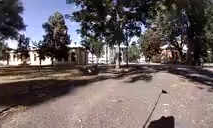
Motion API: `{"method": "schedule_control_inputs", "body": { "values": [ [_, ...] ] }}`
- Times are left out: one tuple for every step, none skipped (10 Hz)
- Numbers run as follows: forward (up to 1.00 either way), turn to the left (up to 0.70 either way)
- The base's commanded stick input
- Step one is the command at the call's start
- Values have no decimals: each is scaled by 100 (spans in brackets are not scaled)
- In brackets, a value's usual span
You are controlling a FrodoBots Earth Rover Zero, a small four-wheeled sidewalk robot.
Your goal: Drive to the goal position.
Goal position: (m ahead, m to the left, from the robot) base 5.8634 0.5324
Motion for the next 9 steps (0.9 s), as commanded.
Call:
{"method": "schedule_control_inputs", "body": {
  "values": [
    [70,0],
    [70,0],
    [70,0],
    [70,0],
    [70,0],
    [70,0],
    [70,0],
    [70,0],
    [70,0]
  ]
}}
